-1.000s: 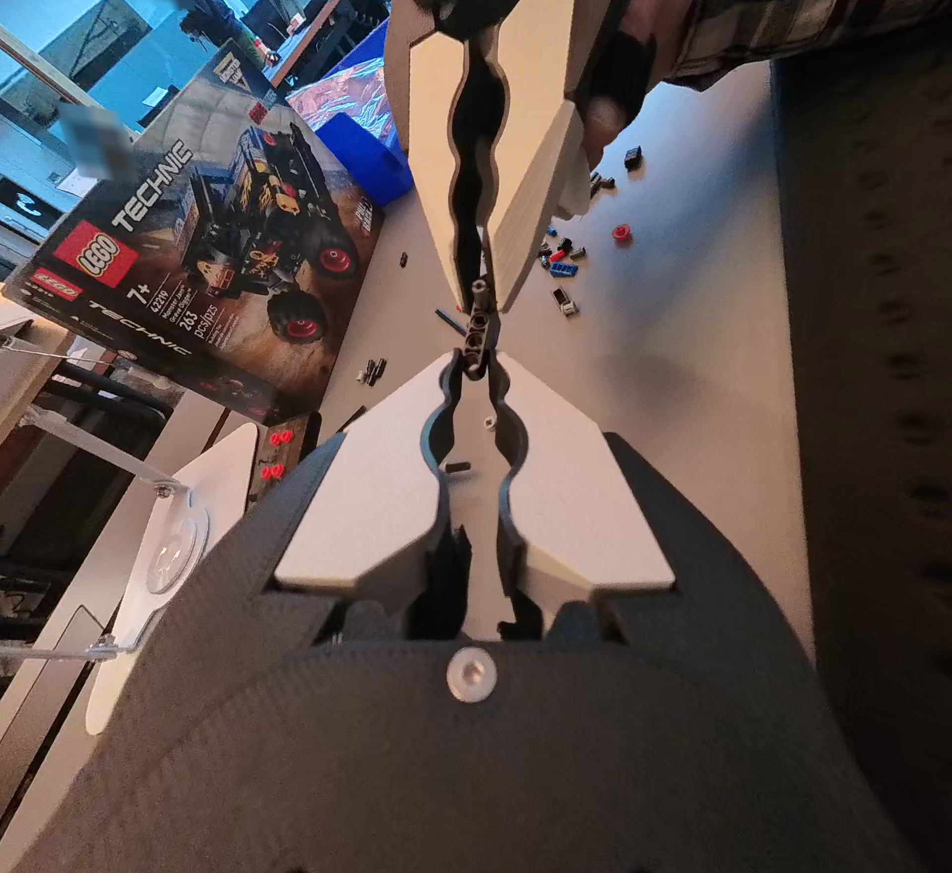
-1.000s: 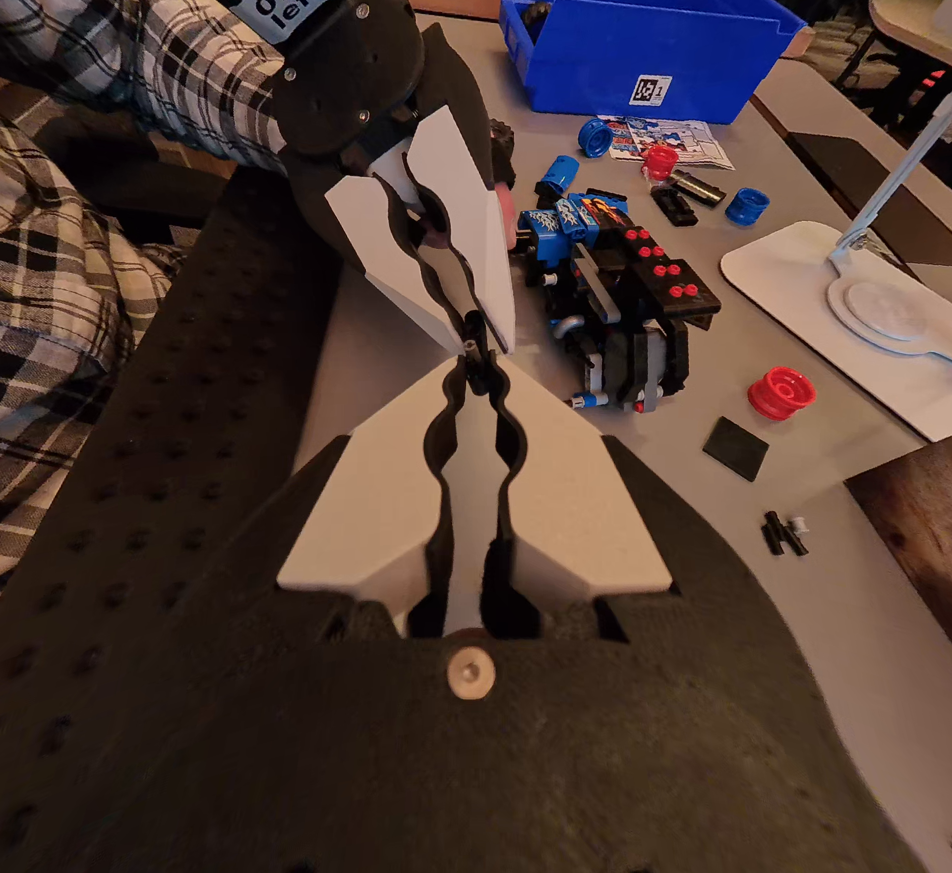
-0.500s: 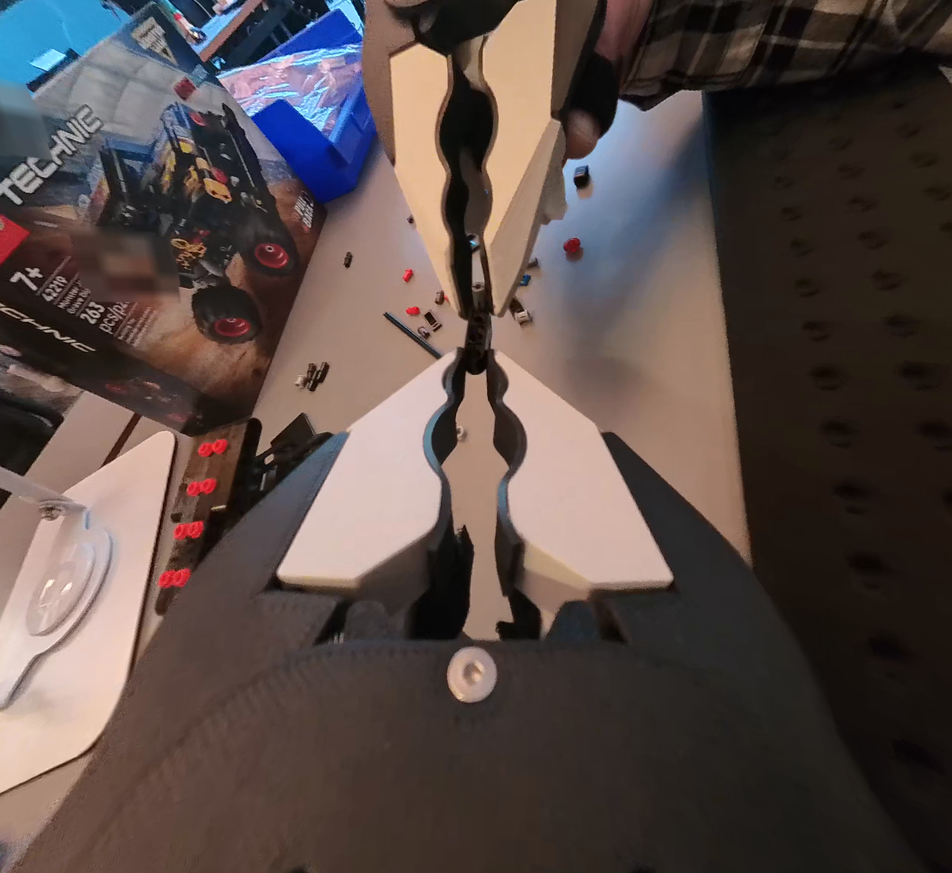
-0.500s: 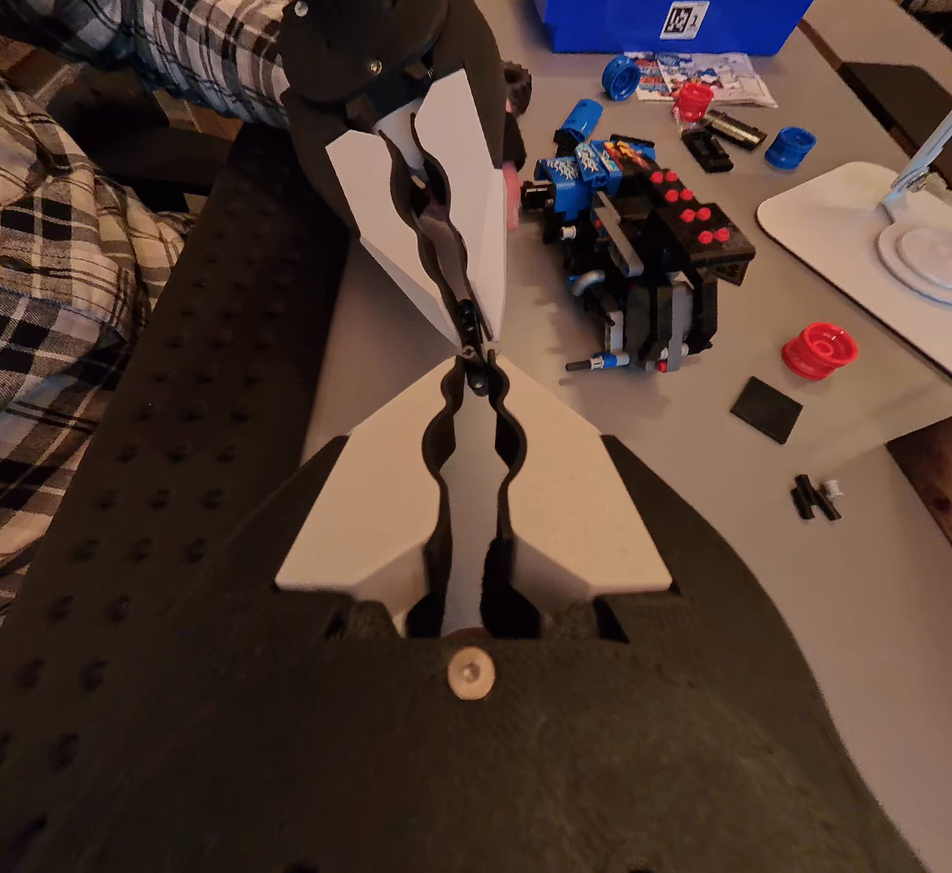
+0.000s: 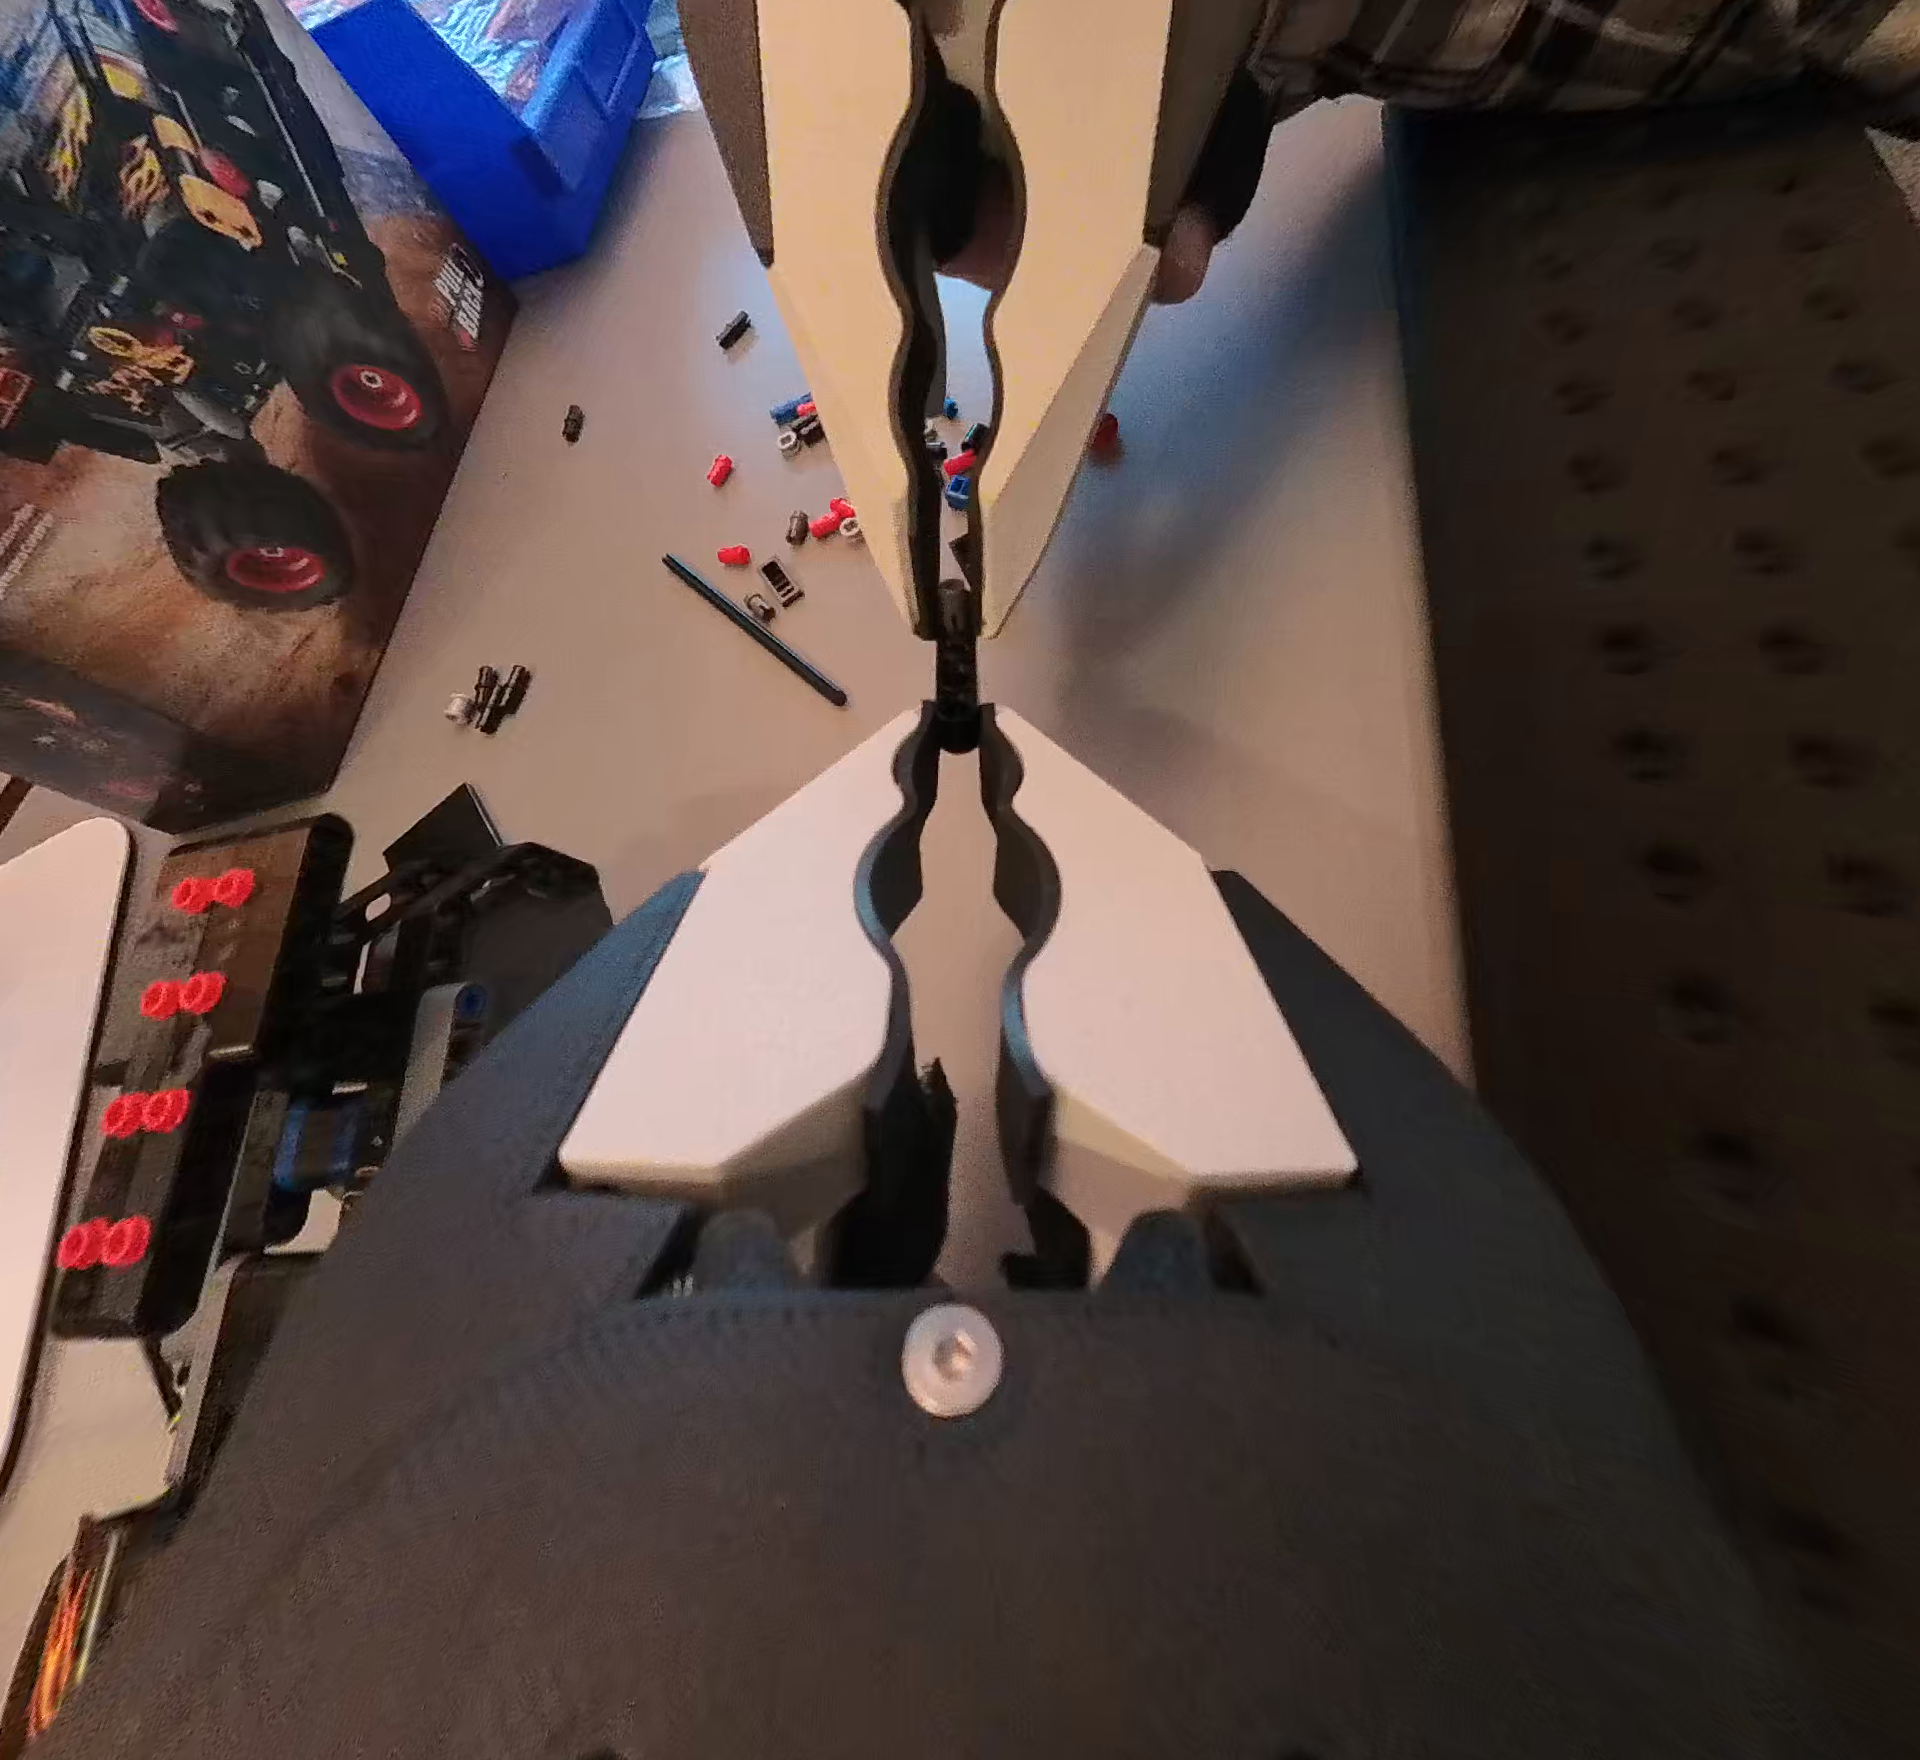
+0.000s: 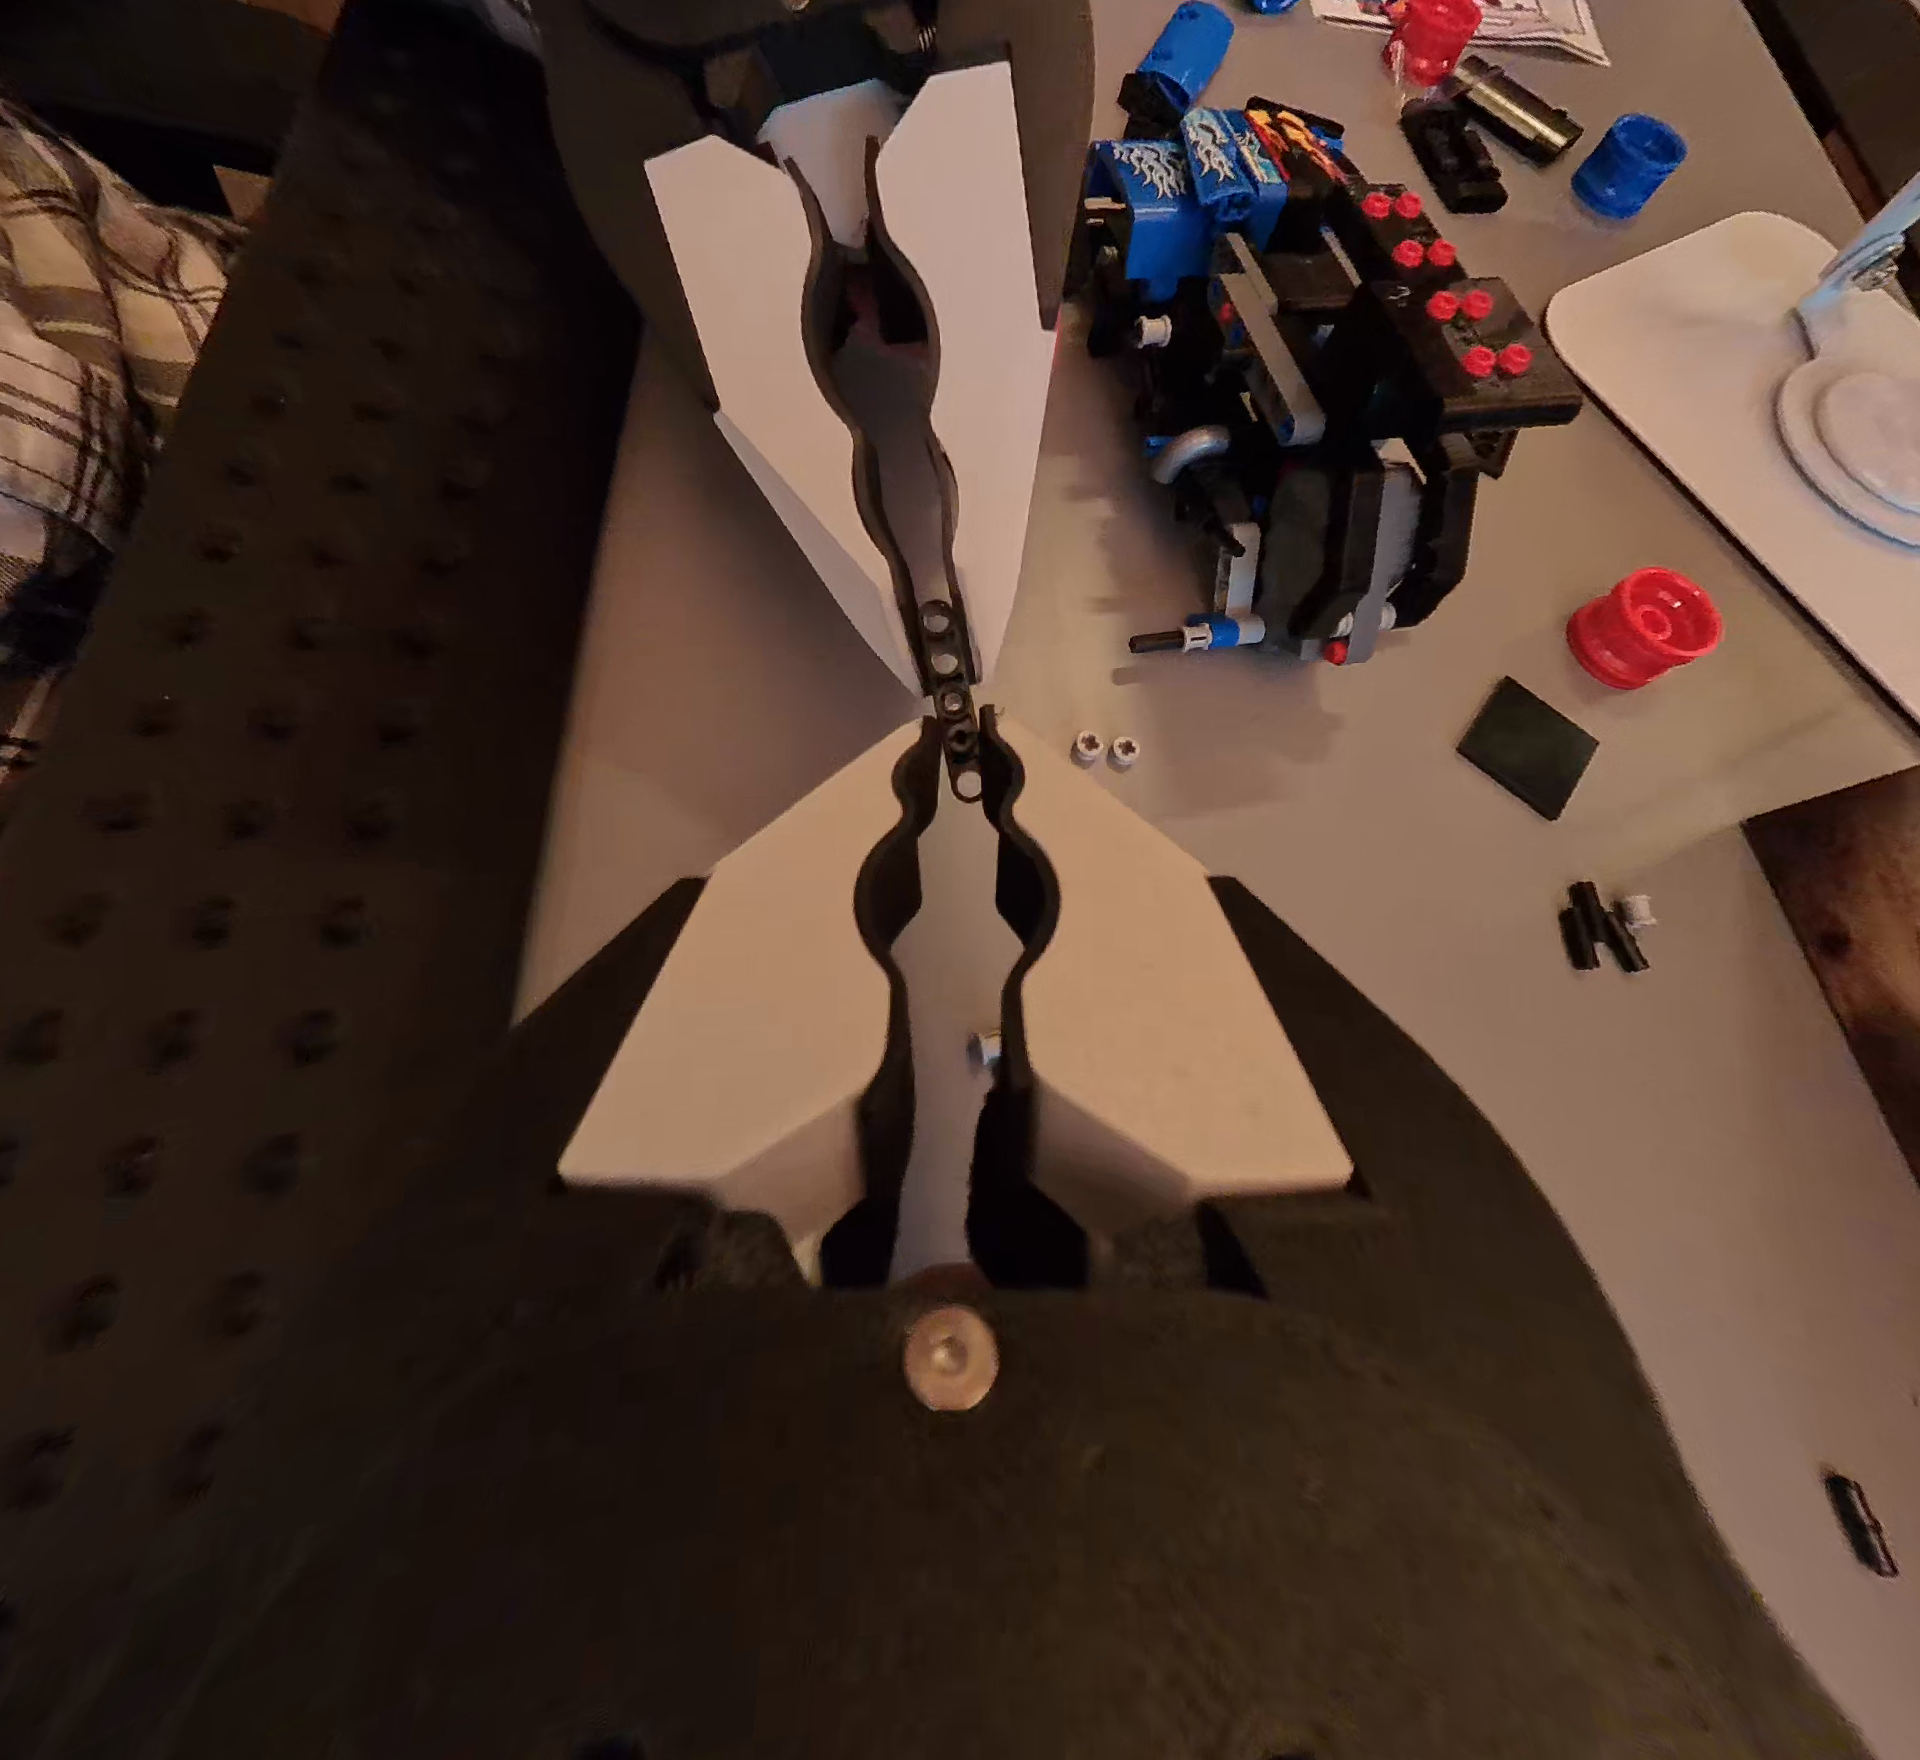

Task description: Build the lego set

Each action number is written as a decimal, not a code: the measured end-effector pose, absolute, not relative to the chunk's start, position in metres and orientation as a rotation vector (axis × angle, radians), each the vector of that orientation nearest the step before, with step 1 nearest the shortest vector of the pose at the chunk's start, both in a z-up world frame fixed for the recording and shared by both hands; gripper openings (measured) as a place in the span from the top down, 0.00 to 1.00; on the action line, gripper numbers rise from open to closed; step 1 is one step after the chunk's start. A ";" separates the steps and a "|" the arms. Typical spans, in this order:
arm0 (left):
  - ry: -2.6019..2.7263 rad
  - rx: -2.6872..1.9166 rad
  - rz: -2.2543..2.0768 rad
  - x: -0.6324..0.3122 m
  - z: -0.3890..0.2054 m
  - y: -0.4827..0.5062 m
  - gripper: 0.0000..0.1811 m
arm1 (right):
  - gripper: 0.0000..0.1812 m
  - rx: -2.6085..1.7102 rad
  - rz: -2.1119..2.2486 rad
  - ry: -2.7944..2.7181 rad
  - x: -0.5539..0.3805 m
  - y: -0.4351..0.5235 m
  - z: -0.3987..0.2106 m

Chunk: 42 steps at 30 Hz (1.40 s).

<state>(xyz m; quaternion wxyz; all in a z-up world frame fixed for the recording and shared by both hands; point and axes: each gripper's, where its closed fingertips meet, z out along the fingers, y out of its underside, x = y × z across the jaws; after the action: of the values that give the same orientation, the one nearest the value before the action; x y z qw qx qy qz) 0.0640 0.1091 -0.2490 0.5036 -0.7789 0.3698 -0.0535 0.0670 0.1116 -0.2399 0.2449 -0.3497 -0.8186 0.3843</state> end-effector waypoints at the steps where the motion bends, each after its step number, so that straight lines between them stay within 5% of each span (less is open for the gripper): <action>1: 0.895 -1.882 -0.130 0.064 -0.250 0.109 0.97 | 0.97 -0.955 1.045 -2.237 0.067 0.112 -0.241; 19: 1.159 -1.681 0.519 0.054 -0.249 0.116 0.97 | 0.92 -1.048 1.014 -2.138 0.077 0.144 -0.235; 42: 1.211 -1.831 0.434 0.054 -0.281 0.113 0.97 | 0.93 -1.392 0.593 -2.133 0.147 0.222 -0.276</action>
<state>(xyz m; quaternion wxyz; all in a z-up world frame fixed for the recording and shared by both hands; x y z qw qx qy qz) 0.0538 0.1129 -0.2811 0.4365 -0.7362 0.4869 0.1744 0.1475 0.2222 -0.2763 0.2599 -0.5140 -0.7876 0.2191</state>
